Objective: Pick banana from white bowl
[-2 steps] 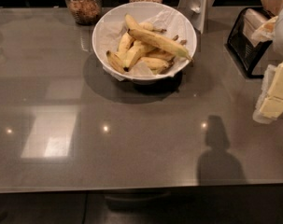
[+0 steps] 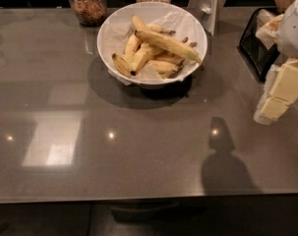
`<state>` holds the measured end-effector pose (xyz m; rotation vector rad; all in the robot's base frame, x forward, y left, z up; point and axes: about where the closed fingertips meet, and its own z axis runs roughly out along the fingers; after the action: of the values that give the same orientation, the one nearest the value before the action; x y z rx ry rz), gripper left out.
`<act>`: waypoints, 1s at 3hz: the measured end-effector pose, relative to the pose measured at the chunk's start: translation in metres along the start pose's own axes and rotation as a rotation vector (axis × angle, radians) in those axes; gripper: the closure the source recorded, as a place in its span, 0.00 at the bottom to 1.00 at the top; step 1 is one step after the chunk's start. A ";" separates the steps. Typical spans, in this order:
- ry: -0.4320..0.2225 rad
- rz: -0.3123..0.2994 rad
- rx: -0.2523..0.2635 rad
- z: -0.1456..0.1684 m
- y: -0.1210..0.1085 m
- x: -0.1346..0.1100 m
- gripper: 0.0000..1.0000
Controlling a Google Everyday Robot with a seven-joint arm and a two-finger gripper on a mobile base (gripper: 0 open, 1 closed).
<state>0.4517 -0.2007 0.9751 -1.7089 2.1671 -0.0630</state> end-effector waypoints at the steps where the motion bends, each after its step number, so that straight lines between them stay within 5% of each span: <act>1: -0.128 0.003 0.011 0.015 -0.019 -0.033 0.00; 3: -0.185 0.030 0.001 0.014 -0.021 -0.041 0.00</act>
Offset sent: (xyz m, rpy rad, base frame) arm 0.0168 0.0180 -0.0007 0.0944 -0.0219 0.0151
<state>0.4832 -0.1647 0.9787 -1.6126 2.0559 0.0991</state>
